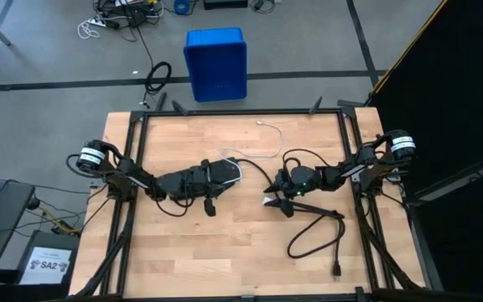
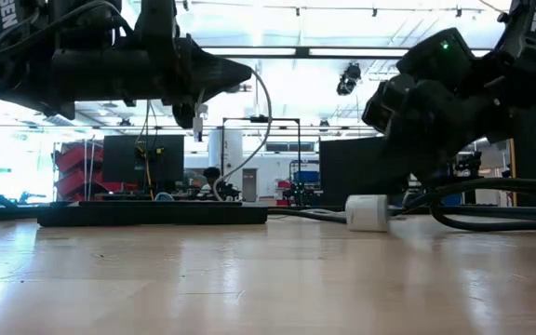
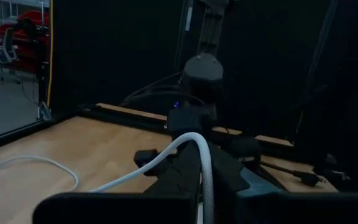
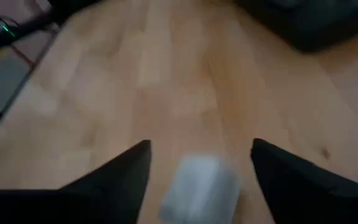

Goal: Insert USB
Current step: Insert the white charger cable into the white charger adapter

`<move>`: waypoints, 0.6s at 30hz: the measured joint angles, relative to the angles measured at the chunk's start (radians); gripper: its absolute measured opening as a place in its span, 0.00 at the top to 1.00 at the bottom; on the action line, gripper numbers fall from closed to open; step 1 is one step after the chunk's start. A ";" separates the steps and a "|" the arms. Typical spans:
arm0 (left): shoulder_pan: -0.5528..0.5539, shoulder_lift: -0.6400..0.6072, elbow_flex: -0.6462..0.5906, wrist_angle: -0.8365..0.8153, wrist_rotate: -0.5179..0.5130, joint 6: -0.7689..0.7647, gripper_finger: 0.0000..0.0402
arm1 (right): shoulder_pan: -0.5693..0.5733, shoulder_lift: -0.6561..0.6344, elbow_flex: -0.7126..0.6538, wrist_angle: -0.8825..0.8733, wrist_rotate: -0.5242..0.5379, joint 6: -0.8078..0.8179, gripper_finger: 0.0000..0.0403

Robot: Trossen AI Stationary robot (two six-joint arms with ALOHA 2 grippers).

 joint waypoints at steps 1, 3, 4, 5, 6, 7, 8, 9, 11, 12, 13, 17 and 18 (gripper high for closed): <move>0.000 0.000 0.000 0.000 0.000 0.000 1.00 | 0.000 0.000 0.000 0.010 0.000 -0.001 0.31; 0.000 0.000 0.000 0.001 0.000 -0.001 1.00 | 0.000 0.000 0.001 0.035 0.001 -0.003 0.29; 0.000 0.000 0.000 0.003 -0.002 -0.002 1.00 | 0.000 0.000 0.006 0.047 0.002 -0.004 0.28; 0.001 0.000 0.000 0.008 -0.012 -0.002 1.00 | 0.000 0.000 0.015 0.062 0.009 -0.006 0.28; 0.003 0.000 0.004 0.012 -0.021 -0.002 1.00 | 0.004 0.000 0.028 0.083 0.017 -0.012 0.29; 0.006 0.000 0.013 0.014 -0.030 -0.002 1.00 | 0.012 0.000 0.045 0.098 0.031 -0.026 0.30; 0.008 0.000 0.025 0.015 -0.041 -0.001 1.00 | 0.022 0.002 0.065 0.107 0.050 -0.044 0.31; 0.011 0.000 0.037 0.014 -0.045 0.005 1.00 | 0.034 0.006 0.085 0.110 0.073 -0.065 0.33; 0.016 0.000 0.070 0.005 -0.046 0.028 1.00 | 0.057 0.008 0.130 0.102 0.122 -0.120 0.36; 0.018 0.000 0.087 0.002 -0.045 0.043 1.00 | 0.069 0.008 0.150 0.101 0.154 -0.149 0.38; 0.018 0.000 0.102 -0.001 -0.041 0.051 1.00 | 0.080 0.008 0.168 0.097 0.196 -0.173 0.40; 0.019 0.000 0.160 -0.068 -0.037 0.081 1.00 | 0.108 0.008 0.217 0.087 0.323 -0.242 0.48; 0.019 0.000 0.173 -0.088 -0.035 0.090 1.00 | 0.109 0.008 0.226 0.086 0.335 -0.245 0.49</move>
